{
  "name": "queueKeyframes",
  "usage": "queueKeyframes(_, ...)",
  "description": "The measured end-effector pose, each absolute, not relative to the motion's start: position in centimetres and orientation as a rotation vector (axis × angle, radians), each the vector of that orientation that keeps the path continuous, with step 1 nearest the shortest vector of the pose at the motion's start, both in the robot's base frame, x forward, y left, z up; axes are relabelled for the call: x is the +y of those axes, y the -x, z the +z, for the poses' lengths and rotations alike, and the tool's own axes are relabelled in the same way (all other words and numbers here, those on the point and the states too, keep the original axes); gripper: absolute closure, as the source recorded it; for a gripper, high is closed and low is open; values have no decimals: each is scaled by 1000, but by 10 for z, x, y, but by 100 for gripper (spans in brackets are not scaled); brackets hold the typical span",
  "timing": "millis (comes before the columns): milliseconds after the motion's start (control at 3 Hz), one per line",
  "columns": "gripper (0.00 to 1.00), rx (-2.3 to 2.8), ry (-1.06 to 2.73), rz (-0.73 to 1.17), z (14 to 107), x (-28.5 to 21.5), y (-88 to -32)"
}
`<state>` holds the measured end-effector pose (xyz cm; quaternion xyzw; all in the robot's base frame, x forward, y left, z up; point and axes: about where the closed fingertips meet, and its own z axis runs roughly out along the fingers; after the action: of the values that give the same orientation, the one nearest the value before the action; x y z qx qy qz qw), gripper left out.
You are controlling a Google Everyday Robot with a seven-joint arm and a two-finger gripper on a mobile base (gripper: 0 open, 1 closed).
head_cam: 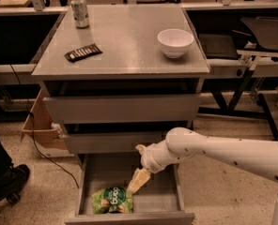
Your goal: Pick green rice chip bag from bottom drawer and place on counter
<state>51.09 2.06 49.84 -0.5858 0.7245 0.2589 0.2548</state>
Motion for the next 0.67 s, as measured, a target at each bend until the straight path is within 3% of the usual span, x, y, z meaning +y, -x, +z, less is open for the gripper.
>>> queueKeyframes(333, 0, 1950, 1565, 755, 477, 31, -506)
queueKeyframes(667, 0, 1883, 1503, 821, 421, 76, -521)
